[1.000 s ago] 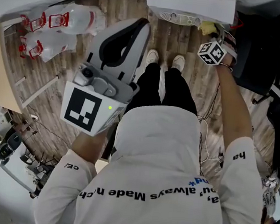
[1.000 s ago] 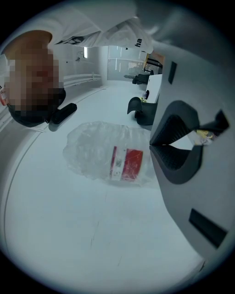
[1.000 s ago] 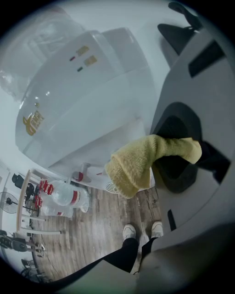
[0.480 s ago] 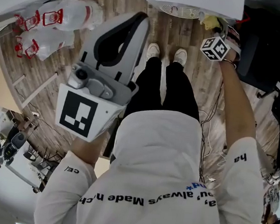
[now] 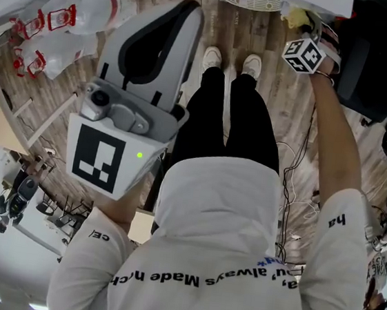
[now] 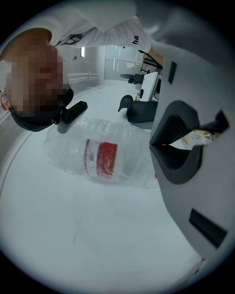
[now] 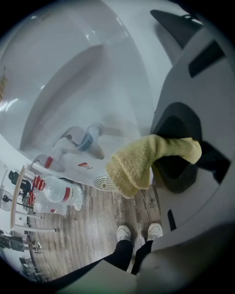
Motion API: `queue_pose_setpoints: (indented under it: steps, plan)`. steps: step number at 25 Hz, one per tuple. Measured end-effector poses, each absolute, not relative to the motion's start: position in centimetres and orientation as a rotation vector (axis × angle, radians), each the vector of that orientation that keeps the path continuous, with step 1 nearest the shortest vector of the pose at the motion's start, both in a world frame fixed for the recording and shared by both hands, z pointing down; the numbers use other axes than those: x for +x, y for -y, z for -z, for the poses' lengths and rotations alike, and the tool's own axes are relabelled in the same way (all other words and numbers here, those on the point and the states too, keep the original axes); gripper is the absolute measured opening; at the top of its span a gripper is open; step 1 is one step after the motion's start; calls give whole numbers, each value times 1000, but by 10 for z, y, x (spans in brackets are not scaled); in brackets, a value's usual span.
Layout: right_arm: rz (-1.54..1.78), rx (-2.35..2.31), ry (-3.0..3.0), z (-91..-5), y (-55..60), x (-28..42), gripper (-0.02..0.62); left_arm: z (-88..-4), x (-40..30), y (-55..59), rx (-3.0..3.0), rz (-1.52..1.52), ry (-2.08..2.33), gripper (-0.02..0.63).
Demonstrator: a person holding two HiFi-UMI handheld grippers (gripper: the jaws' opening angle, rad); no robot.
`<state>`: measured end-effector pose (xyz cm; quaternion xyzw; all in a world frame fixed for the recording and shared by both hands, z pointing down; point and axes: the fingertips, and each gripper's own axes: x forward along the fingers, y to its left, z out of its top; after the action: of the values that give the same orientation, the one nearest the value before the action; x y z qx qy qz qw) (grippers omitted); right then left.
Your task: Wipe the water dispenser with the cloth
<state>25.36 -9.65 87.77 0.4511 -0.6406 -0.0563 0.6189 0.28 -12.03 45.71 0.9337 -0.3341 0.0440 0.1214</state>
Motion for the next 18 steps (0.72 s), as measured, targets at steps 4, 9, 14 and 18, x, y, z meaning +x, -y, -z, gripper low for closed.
queue_pose_setpoints:
  steps: [4, 9, 14, 18]
  plan:
    - [131, 1030, 1473, -887, 97, 254, 60, -471, 4, 122, 2721, -133, 972, 20]
    - [134, 1030, 1475, -898, 98, 256, 60, -489, 9, 121, 2721, -141, 969, 20]
    - [126, 1023, 1473, -911, 96, 256, 60, -502, 10, 119, 2717, -150, 963, 20]
    - [113, 1020, 1469, -923, 98, 257, 60, -512, 12, 120, 2718, -163, 959, 20]
